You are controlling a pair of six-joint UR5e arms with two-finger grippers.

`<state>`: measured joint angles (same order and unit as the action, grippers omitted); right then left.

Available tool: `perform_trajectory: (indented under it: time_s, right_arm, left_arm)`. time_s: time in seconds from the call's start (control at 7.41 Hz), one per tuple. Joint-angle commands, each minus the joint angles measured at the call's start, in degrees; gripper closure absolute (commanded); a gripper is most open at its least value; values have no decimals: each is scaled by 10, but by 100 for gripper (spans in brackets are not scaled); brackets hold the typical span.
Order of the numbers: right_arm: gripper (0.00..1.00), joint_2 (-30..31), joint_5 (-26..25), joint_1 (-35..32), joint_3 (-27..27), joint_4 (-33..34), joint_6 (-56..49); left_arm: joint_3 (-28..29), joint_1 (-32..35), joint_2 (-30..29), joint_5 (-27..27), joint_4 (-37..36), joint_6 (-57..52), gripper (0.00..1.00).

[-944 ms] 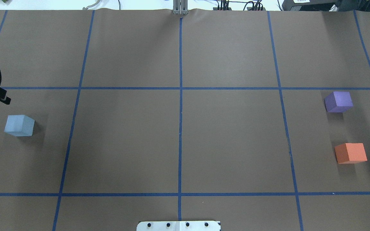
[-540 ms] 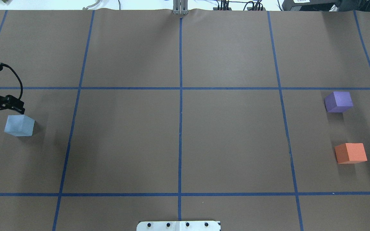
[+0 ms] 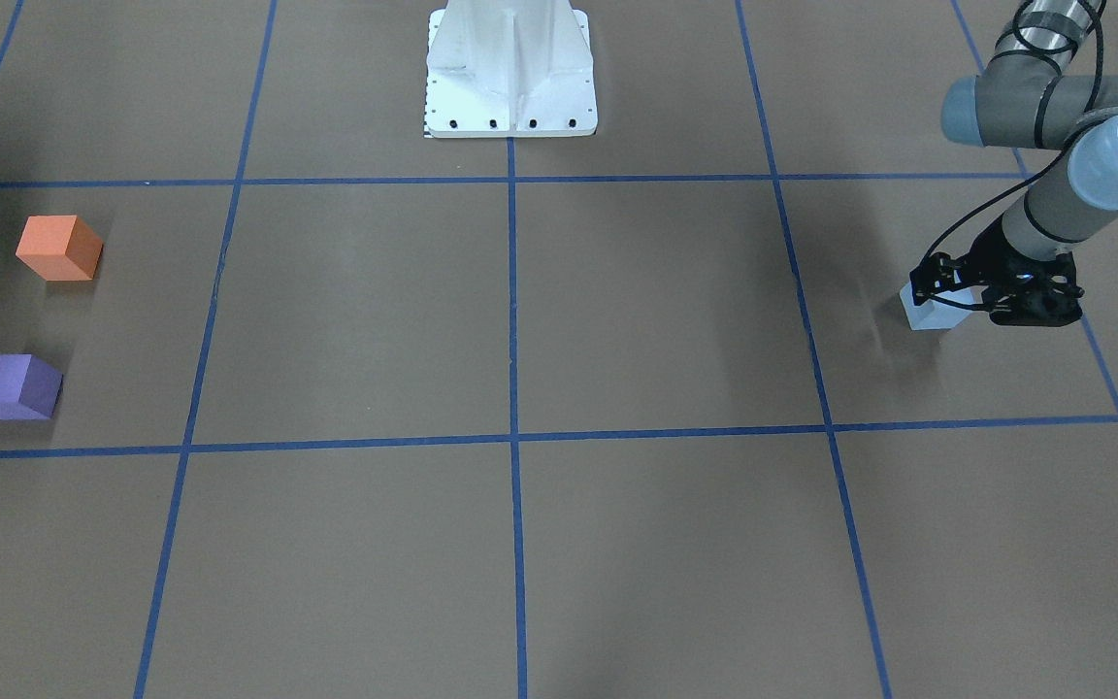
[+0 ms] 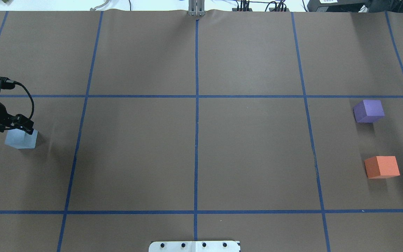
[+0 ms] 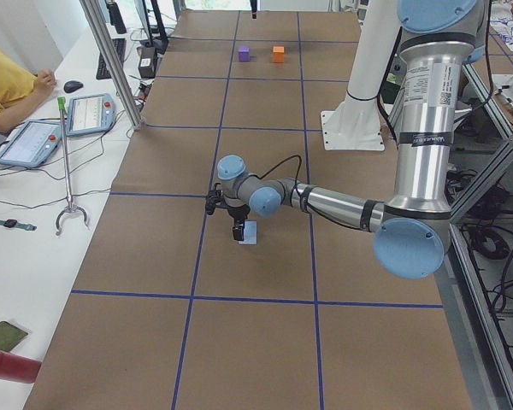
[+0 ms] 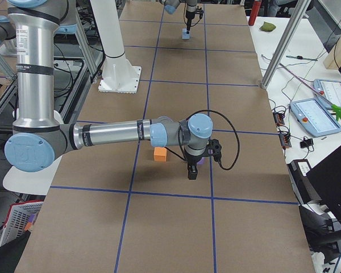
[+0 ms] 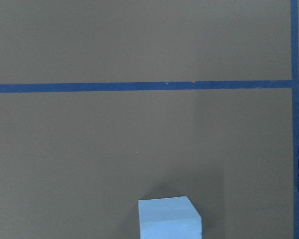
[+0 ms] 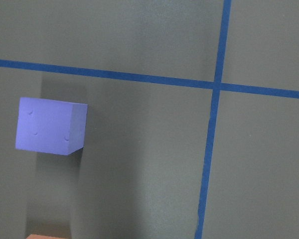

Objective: Place blue block between orange and purple blocks
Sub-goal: 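Lower the left gripper onto the light blue cube and grasp it, then carry the light blue cube toward the table center and set it down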

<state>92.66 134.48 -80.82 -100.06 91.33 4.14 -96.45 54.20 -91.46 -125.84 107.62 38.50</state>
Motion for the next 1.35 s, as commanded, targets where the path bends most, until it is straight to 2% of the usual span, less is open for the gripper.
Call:
perform_trajectory:
  time_s: [0.0,0.13,0.27,0.4,0.54,0.67,0.81,0.94,1.08,1.21]
  right_arm:
    - [0,-2,1,8,0,0,1]
    - [0,-2,4,13,0,0,1]
    - [0,-2,19,16,0,0,0]
    - [0,2,29,15,0,-9,0]
    - [0,4,37,16,8,-34,1]
    - [0,3,39,21,7,-47,3]
    - [0,3,45,25,7,-48,3]
    - [0,3,64,32,7,-49,3]
    - [0,3,81,44,7,-50,3]
    - [0,4,82,49,7,-50,4]
  left_arm:
    - [7,-6,0,-1,0,3,20]
    - [8,-8,-1,-2,0,23,72]
    - [8,-10,-1,-2,0,32,100]
    - [-20,-9,-15,-12,-1,38,100]
    - [-40,-11,-75,-63,-28,103,100]
    - [-42,-19,-140,-67,-44,173,100]
    - [-36,-70,-200,-59,-45,244,100]
    - [9,-121,-295,-25,-46,294,100]
    - [82,-167,-400,20,-46,327,100]
    - [151,-204,-472,59,-43,370,100]
